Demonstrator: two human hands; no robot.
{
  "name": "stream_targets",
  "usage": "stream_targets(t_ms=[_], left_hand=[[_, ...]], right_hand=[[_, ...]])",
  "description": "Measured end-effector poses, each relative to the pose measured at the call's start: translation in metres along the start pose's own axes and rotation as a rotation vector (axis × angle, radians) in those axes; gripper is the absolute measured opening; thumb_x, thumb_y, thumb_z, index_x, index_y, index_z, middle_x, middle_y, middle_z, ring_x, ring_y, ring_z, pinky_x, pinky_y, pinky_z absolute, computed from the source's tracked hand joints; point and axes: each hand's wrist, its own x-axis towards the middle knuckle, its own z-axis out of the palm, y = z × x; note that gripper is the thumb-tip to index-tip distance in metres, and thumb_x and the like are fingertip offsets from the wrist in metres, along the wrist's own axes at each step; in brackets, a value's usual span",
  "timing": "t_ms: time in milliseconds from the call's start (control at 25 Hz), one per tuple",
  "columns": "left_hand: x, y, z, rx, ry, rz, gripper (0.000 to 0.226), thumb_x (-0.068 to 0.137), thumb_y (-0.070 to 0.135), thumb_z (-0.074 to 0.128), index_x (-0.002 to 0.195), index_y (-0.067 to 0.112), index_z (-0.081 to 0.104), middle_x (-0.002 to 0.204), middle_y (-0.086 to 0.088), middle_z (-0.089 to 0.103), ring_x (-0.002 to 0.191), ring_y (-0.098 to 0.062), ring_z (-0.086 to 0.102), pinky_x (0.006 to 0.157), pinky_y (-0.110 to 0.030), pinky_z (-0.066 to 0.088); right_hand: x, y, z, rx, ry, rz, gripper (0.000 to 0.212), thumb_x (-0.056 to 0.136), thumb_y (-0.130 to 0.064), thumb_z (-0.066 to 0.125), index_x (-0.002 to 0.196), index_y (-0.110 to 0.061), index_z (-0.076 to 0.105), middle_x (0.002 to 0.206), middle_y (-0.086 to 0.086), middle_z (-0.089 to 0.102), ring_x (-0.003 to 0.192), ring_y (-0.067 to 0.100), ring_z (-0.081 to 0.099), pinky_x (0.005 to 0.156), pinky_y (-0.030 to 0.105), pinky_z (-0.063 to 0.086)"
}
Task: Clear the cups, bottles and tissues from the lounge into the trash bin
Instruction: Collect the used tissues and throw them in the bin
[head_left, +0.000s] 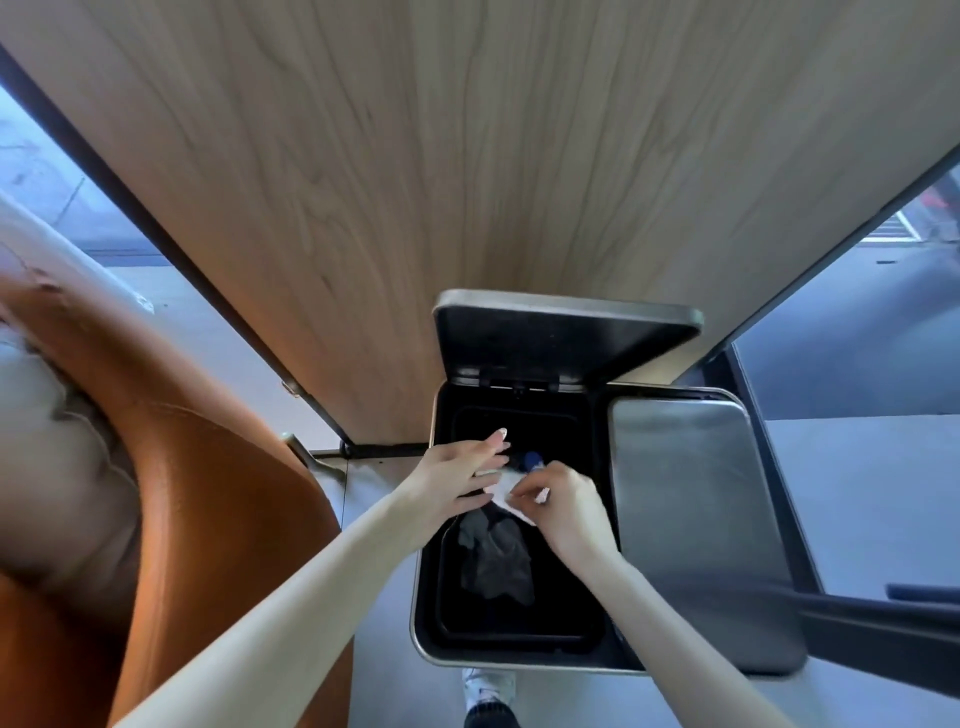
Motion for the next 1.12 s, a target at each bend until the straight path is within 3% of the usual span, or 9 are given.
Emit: stream_targets(t_ms=[160, 280, 400, 480, 720, 960, 1120], left_hand=[[-0.022, 0.014, -0.006, 0.029, 0.004, -0.005, 0.049, 0.087, 0.051, 0.062, 0.126, 0.021, 0.064, 0.128, 0.002, 0.065, 0.117, -0.011, 0.060, 0.096, -0.029, 0.052], [-0.047, 0.028, -0.006, 0.045, -0.009, -0.027, 0.049, 0.087, 0.051, 0.063, 0.126, 0.021, 0.063, 0.127, 0.002, 0.065, 0.117, -0.012, 0.060, 0.093, -0.028, 0.054], [-0.089, 0.047, 0.003, 0.084, -0.033, -0.039, 0.047, 0.085, 0.052, 0.064, 0.123, 0.023, 0.065, 0.124, 0.004, 0.067, 0.114, -0.011, 0.062, 0.094, -0.028, 0.054], [-0.117, 0.062, 0.013, 0.112, -0.040, -0.028, 0.045, 0.084, 0.053, 0.064, 0.119, 0.024, 0.067, 0.121, 0.005, 0.068, 0.112, -0.011, 0.063, 0.098, -0.032, 0.053], [-0.225, 0.146, 0.031, 0.087, -0.012, 0.167, 0.041, 0.084, 0.048, 0.067, 0.114, 0.020, 0.070, 0.114, 0.002, 0.072, 0.108, -0.014, 0.066, 0.095, -0.033, 0.055], [-0.354, 0.212, 0.009, 0.037, 0.079, 0.341, 0.042, 0.081, 0.048, 0.068, 0.113, 0.020, 0.070, 0.116, -0.001, 0.072, 0.109, -0.018, 0.067, 0.096, -0.037, 0.054], [-0.440, 0.238, -0.016, 0.005, 0.191, 0.464, 0.044, 0.085, 0.047, 0.065, 0.117, 0.017, 0.068, 0.119, -0.002, 0.070, 0.110, -0.017, 0.067, 0.091, -0.032, 0.056]], right_hand=[[-0.010, -0.016, -0.012, 0.055, -0.004, 0.121, 0.016, 0.086, -0.019, 0.066, 0.098, -0.024, 0.075, 0.076, -0.014, 0.062, 0.076, 0.011, 0.063, 0.070, 0.024, 0.050], [-0.020, -0.025, -0.041, 0.153, 0.011, 0.187, 0.013, 0.086, -0.018, 0.065, 0.091, -0.026, 0.075, 0.078, -0.008, 0.070, 0.070, 0.012, 0.066, 0.072, 0.027, 0.055], [-0.046, -0.046, -0.084, 0.231, -0.052, 0.188, 0.008, 0.085, -0.019, 0.069, 0.087, -0.023, 0.076, 0.076, -0.006, 0.073, 0.062, 0.006, 0.068, 0.056, 0.015, 0.050], [-0.064, -0.067, -0.111, 0.258, -0.125, 0.175, 0.006, 0.083, -0.022, 0.072, 0.085, -0.025, 0.076, 0.077, -0.006, 0.074, 0.066, 0.004, 0.070, 0.055, 0.015, 0.051], [-0.113, -0.170, -0.206, 0.377, -0.173, 0.043, 0.005, 0.081, -0.022, 0.076, 0.084, -0.026, 0.074, 0.086, 0.000, 0.075, 0.083, 0.009, 0.071, 0.080, 0.028, 0.059], [-0.164, -0.300, -0.281, 0.428, -0.207, -0.162, 0.012, 0.082, -0.024, 0.075, 0.093, -0.020, 0.074, 0.100, 0.005, 0.075, 0.096, 0.013, 0.070, 0.081, 0.027, 0.058], [-0.199, -0.386, -0.301, 0.370, -0.295, -0.340, 0.026, 0.082, -0.030, 0.075, 0.103, -0.015, 0.073, 0.103, 0.008, 0.074, 0.098, 0.015, 0.071, 0.083, 0.028, 0.058]])
